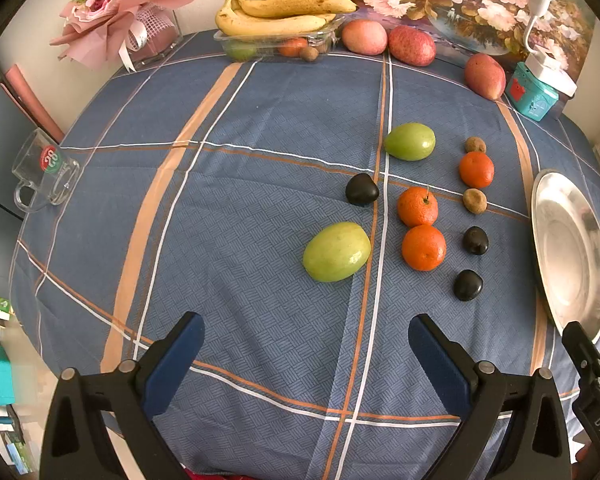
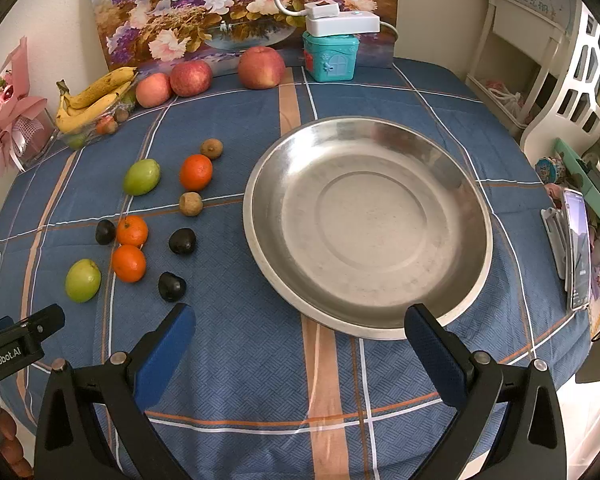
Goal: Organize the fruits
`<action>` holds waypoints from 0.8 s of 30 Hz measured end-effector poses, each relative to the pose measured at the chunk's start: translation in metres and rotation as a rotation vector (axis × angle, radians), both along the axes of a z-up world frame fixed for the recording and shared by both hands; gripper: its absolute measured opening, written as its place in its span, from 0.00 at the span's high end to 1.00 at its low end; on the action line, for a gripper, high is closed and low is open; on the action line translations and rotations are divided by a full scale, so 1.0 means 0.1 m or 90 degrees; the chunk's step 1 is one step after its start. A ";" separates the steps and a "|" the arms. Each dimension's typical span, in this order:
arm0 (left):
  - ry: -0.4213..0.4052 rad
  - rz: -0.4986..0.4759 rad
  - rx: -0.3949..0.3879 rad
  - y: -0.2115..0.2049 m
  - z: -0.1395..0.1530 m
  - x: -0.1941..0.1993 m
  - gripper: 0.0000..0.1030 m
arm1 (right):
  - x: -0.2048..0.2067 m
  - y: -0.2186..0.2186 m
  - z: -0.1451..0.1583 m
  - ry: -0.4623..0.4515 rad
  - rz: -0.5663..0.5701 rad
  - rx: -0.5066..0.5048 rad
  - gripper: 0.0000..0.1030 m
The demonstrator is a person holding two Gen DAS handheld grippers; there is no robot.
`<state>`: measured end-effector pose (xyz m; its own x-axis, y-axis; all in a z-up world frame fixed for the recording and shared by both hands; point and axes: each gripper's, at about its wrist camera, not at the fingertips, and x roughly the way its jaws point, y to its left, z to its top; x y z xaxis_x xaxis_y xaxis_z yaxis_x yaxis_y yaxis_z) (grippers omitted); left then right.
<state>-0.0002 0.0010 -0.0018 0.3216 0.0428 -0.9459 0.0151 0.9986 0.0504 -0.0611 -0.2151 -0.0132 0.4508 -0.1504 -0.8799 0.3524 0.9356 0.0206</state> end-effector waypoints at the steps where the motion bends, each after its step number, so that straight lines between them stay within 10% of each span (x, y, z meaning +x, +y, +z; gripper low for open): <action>1: 0.000 -0.001 0.003 0.00 0.00 0.00 0.00 | 0.00 0.00 0.00 0.000 0.000 0.001 0.00; 13: 0.007 0.007 -0.057 0.05 0.05 0.17 0.00 | 0.16 0.17 0.03 0.047 0.023 0.016 0.00; 24: -0.032 0.071 -0.005 0.12 0.33 0.60 0.00 | 0.58 0.24 0.12 0.053 0.015 0.059 0.00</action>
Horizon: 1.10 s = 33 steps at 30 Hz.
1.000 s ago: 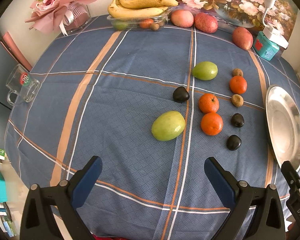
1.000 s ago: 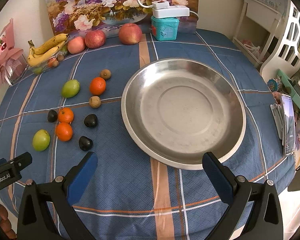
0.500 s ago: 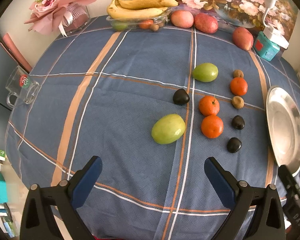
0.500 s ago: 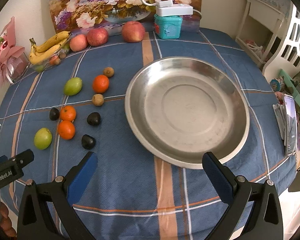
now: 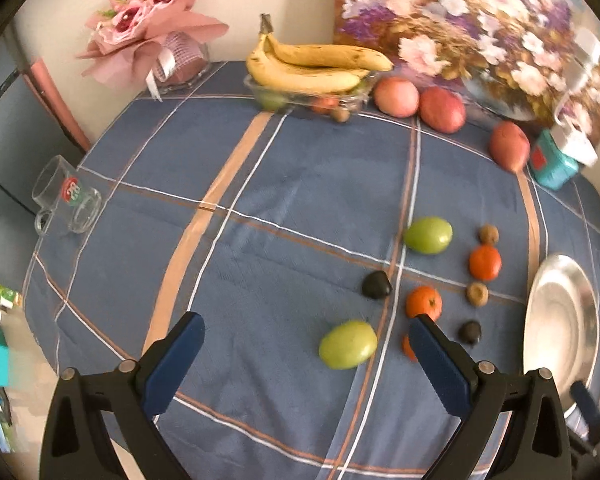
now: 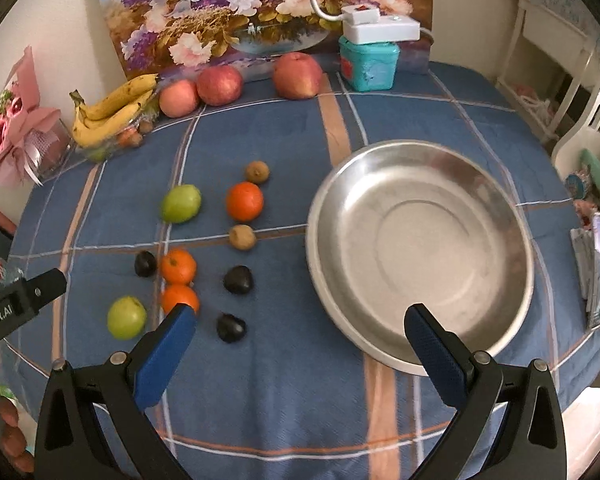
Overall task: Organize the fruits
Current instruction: 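Grasp the green pear with the left tool while the right tool grasps a dark avocado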
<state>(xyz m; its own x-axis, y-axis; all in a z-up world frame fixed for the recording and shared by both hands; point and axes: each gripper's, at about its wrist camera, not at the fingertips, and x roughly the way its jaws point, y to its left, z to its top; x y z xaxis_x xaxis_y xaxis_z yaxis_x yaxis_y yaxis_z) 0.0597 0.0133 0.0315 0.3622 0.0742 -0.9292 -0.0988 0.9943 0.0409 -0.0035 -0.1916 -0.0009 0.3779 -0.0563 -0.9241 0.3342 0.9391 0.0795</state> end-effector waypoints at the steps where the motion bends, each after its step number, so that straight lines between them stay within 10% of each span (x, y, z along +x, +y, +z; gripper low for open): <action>1: 0.015 0.005 0.003 0.01 -0.06 0.03 0.00 | 0.04 0.03 -0.03 0.006 0.000 0.004 0.00; 23: 0.051 -0.019 -0.134 -0.01 -0.78 0.12 0.00 | 0.29 0.45 -0.68 0.061 0.112 -0.012 0.00; 33: 0.043 -0.081 -0.090 -0.17 -0.89 0.18 0.00 | 0.33 0.48 -0.69 0.038 0.125 0.004 0.15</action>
<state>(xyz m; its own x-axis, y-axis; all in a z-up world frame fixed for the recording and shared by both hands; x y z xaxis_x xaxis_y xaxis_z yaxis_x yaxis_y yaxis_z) 0.0777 -0.0036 -0.0573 0.2962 -0.1007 -0.9498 0.0258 0.9949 -0.0974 0.0295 -0.1432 -0.0701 0.3252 0.0193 -0.9454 0.1497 0.9861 0.0716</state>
